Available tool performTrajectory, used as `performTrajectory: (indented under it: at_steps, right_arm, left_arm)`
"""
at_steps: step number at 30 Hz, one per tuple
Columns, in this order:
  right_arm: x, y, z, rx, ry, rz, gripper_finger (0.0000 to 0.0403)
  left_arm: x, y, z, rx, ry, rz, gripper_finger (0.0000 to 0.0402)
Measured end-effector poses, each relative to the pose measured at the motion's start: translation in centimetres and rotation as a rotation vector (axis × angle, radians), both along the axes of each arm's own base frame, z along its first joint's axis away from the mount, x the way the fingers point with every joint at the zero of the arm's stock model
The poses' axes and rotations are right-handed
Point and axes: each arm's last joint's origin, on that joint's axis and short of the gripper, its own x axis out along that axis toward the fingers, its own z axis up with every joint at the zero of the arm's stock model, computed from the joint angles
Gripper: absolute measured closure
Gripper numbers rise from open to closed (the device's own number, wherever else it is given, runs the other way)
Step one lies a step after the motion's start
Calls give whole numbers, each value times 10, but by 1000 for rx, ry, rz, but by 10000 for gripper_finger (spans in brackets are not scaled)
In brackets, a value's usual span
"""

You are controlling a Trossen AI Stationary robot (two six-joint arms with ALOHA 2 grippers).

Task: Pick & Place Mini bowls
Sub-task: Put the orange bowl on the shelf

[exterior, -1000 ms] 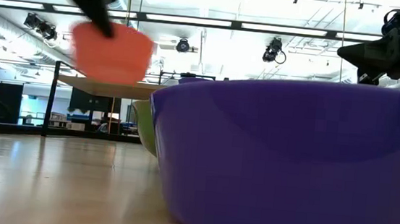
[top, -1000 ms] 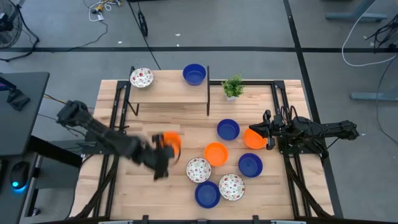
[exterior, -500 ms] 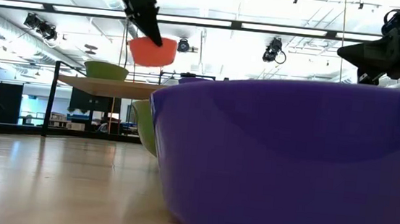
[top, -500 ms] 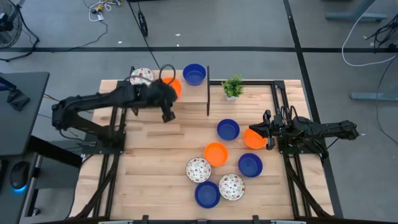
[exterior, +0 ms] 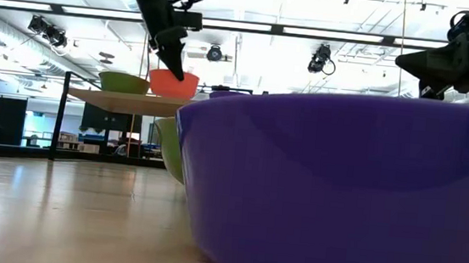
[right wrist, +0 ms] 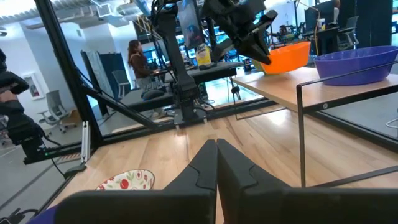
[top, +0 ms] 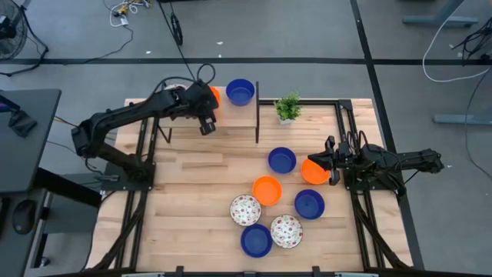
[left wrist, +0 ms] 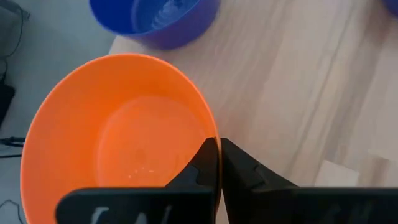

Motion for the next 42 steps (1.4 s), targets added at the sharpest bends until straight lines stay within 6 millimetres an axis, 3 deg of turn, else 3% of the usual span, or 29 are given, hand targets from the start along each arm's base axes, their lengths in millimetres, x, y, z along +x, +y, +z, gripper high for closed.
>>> performTrajectory:
  at_steps: [16,36,42]
  right_arm:
    - [0,0,0,0,0,0,397]
    - [0,0,0,0,0,0,397]
    - [0,0,0,0,0,0,397]
  left_arm:
    - [-5,29,-10,-6,7,81,379]
    - [-2,29,-8,-45,-53,37,370]
    - [-2,30,-8,-24,-41,58,323]
